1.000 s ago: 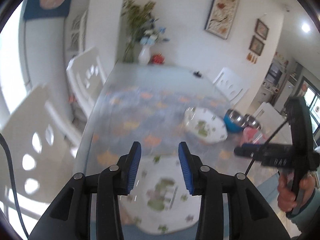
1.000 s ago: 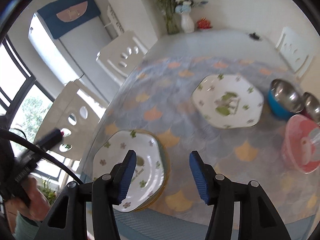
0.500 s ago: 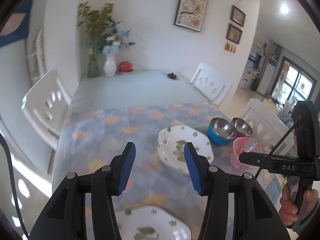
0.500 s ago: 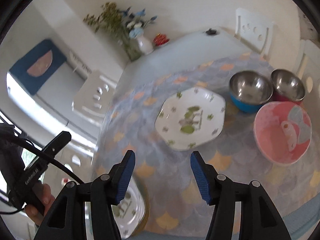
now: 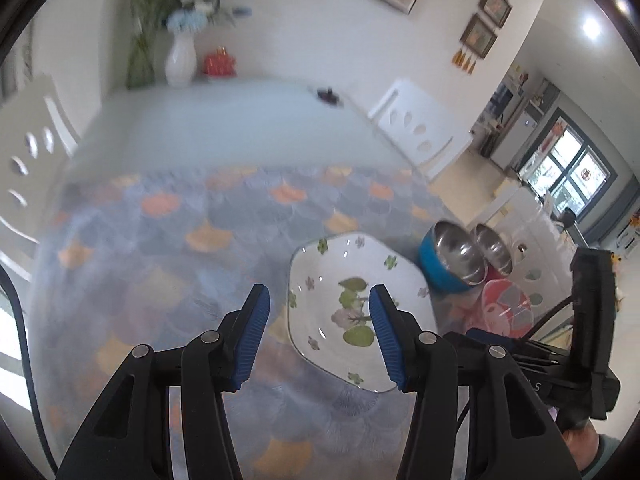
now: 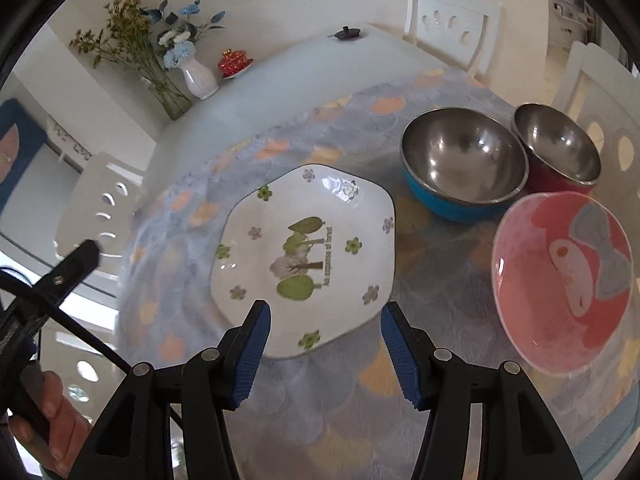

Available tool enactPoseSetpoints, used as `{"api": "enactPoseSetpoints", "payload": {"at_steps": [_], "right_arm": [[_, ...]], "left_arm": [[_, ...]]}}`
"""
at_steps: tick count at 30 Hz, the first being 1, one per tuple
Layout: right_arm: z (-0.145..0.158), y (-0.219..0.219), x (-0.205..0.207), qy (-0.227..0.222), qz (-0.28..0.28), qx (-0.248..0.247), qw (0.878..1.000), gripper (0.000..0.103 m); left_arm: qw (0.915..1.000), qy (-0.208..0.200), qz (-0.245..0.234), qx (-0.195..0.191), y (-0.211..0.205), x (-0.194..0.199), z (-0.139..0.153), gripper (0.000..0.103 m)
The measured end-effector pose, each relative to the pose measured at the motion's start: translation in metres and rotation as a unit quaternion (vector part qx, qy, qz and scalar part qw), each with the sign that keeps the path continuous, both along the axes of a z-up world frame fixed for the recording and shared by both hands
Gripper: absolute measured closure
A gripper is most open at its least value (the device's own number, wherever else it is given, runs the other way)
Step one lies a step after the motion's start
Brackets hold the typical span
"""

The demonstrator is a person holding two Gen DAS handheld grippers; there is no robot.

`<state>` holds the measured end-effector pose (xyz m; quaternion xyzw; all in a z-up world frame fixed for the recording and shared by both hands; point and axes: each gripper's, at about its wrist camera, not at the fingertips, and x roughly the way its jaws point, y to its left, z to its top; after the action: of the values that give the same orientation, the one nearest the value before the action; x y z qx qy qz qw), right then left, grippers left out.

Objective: Organize plates and bowls

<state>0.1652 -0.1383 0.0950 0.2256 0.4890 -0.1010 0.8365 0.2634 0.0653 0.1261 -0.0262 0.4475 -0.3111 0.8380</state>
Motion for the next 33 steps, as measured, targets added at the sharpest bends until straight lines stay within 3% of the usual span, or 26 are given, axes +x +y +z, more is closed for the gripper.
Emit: {"api": "enactPoseSetpoints", "payload": {"at_steps": [4,7,9,13,19,25,28,33], "right_arm": [[-0.02,-0.009,0.019,0.048,-0.028,-0.017,0.998,0.048],[-0.034,-0.011,0.034,0.078,-0.029,-0.039,0.996,0.048],[-0.041,-0.013,0.04,0.096,-0.034,-0.047,0.994,0.048],[-0.053,-0.022,0.05,0.117,-0.056,-0.035,0.991,0.048],[-0.072,-0.036,0.068,0.14,-0.056,0.009,0.988,0.049],[-0.073,-0.033,0.075,0.124,-0.025,0.005,0.992,0.058],[-0.072,-0.032,0.072,0.111,-0.027,-0.003,0.994,0.059],[-0.071,-0.025,0.062,0.076,-0.007,-0.02,0.997,0.061]], "left_arm": [[0.999,0.038,-0.014,0.02,-0.022,0.021,-0.034,0.054],[0.9965,0.075,-0.036,0.006,-0.033,0.033,-0.056,0.055],[0.9949,0.092,-0.036,0.018,-0.04,0.041,-0.07,0.055],[0.993,0.1,-0.037,0.05,-0.05,0.05,-0.084,0.055],[0.9889,0.124,-0.061,0.054,-0.063,0.059,-0.096,0.055],[0.9878,0.128,-0.065,0.06,-0.063,0.06,-0.101,0.067],[0.9863,0.143,-0.064,0.05,-0.061,0.066,-0.109,0.071],[0.9877,0.136,-0.065,0.042,-0.061,0.067,-0.112,0.077]]}}
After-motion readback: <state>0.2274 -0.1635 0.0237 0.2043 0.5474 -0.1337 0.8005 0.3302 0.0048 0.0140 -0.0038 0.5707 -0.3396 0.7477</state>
